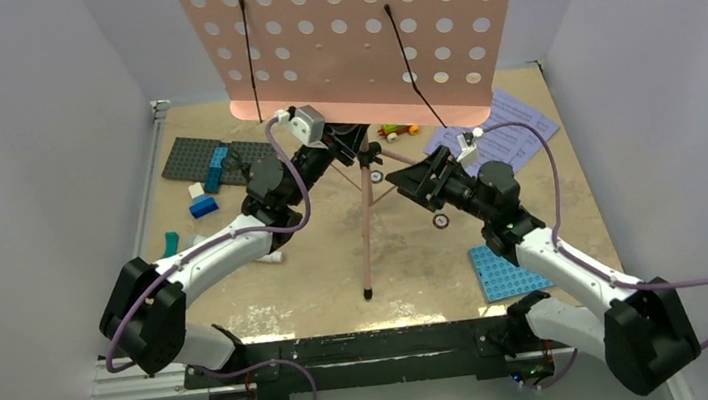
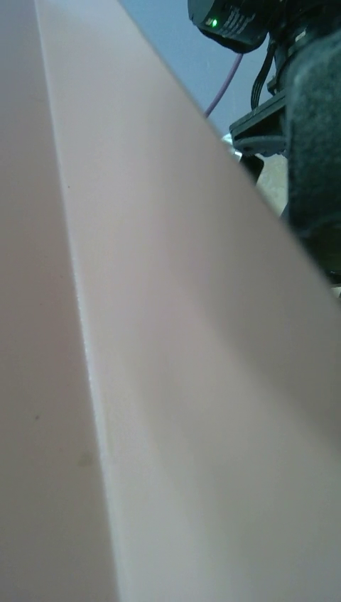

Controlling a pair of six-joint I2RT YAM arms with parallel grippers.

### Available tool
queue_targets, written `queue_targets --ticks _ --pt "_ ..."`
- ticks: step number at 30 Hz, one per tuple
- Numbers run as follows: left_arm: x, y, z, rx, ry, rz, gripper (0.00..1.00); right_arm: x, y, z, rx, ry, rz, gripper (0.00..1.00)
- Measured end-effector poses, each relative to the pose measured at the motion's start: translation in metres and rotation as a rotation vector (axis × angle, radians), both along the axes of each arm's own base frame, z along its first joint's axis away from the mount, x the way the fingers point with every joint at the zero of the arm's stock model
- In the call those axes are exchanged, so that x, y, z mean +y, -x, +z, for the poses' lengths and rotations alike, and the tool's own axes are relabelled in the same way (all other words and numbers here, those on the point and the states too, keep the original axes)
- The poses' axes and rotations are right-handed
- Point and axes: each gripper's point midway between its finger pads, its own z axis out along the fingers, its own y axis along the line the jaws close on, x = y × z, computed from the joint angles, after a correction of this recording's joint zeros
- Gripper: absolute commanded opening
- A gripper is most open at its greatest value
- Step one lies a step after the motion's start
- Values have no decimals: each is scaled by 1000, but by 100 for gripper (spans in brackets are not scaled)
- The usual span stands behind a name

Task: Pack up the instrument practice props

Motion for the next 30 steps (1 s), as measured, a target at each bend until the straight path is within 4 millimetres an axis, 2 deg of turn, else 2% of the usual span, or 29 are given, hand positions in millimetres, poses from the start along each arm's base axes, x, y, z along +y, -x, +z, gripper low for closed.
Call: queue_targets --ticks 9,13,21,30 --pt "2 2 1 -34 -4 9 0 15 -32 26 166 -230 81 72" --pt "2 2 0 -43 -14 13 0 22 -37 35 184 -274 121 64" --pt "0 1 -1 -55 -25 17 0 28 -36 35 236 -308 164 49" --pt "-1 2 -1 -59 -29 20 0 29 -36 30 280 -315 170 25"
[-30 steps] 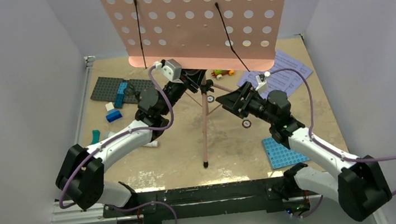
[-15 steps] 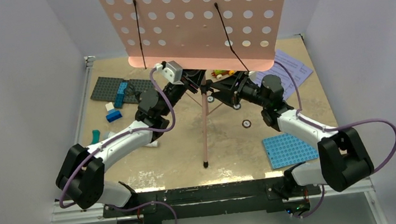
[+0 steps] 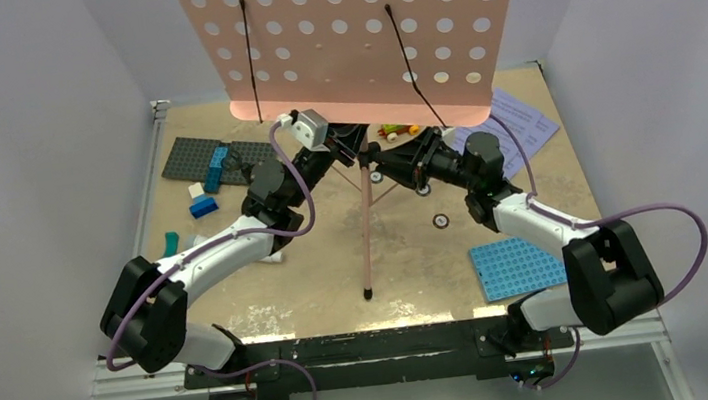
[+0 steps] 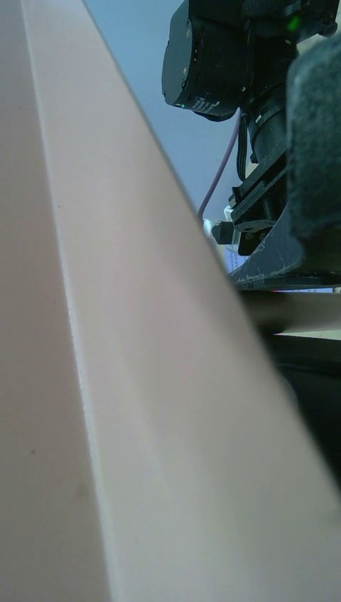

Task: Pack up the instrument practice props

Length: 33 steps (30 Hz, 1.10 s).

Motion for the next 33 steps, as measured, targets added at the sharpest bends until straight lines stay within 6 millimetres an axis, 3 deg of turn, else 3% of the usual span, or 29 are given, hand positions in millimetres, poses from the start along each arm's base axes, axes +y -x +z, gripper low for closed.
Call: queue_targets --ticks 5,16,23,27,31,33 --pt "2 -3 -2 0 -7 25 0 3 -4 -2 11 -2 12 0" --pt "3 -5 -3 2 -10 32 0 5 -5 -1 -107 146 103 0" --pt "1 -5 -3 5 -10 29 0 2 -4 -4 -384 355 112 0" --pt "-1 -6 -3 6 -11 25 0 1 -4 -4 -611 588 66 0" --pt "-2 -6 -3 6 -11 22 0 -3 -6 -5 -657 656 50 36" --pt "-3 -5 -3 6 -12 17 0 -6 -7 -5 -639 628 47 45"
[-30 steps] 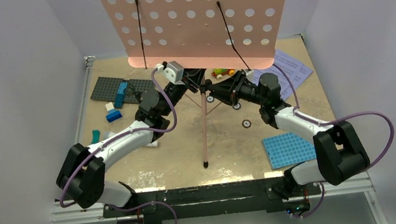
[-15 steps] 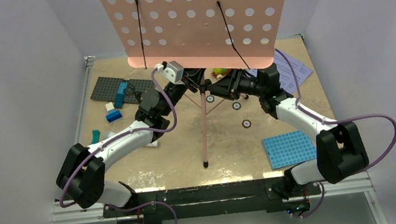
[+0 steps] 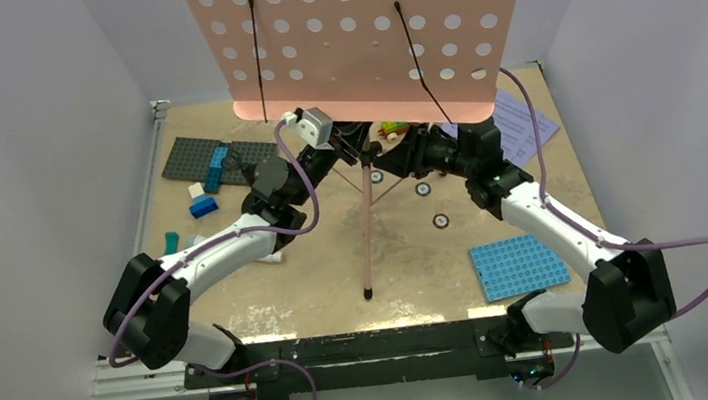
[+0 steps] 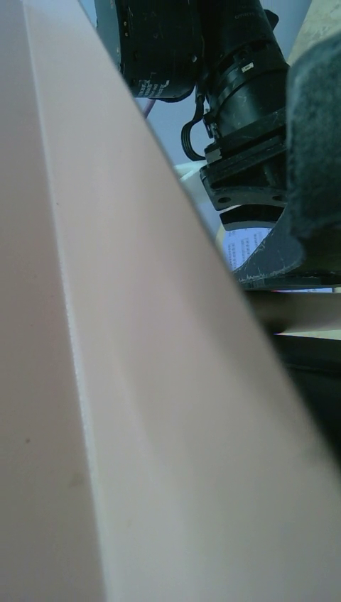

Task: Pack up the instrument practice props

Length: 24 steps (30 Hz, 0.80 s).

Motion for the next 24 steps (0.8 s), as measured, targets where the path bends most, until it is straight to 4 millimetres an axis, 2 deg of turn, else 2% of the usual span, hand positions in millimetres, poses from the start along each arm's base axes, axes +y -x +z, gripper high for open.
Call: queue_targets --ticks 5,10,19,21,24 --pt "-2 1 0 3 -3 -4 0 -1 2 10 79 -109 23 56" --pt "-2 0 0 3 -3 -4 0 2 0 15 173 -205 46 51" --pt "-2 1 0 3 -3 -4 0 2 -8 4 297 -281 44 7" --pt "-2 0 0 4 -4 -3 0 0 -11 9 291 -300 42 0" --pt "-1 0 0 5 -5 -3 0 0 -11 9 296 -306 47 0"
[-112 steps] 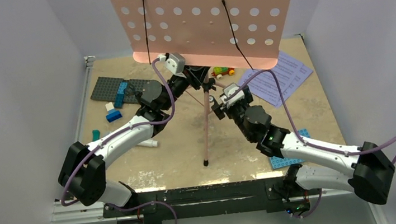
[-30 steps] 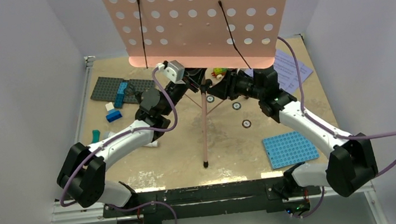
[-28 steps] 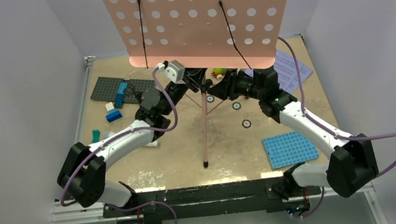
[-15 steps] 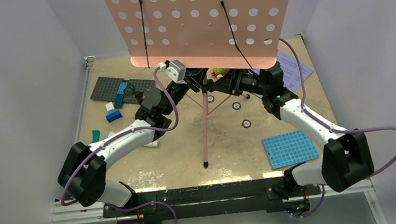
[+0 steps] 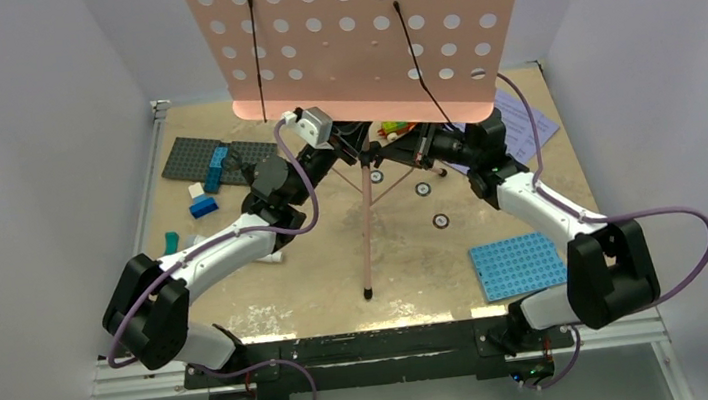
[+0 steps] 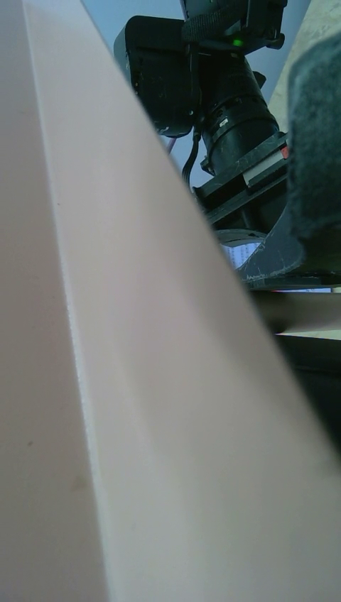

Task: Pack up the instrument practice props

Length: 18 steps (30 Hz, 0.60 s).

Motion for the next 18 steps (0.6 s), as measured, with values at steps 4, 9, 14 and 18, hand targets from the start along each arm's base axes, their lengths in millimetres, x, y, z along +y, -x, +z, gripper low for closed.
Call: queue_targets --ticks 4,9,14,18 --pt "0 0 0 1 -1 0 0 -1 0 -1 -20 14 8 0" --pt "-1 0 0 8 1 -4 0 -1 2 1 -160 144 -3 0" --pt "-6 -1 0 26 -3 -27 0 -5 7 6 -392 346 -95 0" --pt "-13 1 0 40 -9 -54 0 -12 13 6 -612 479 -206 0"
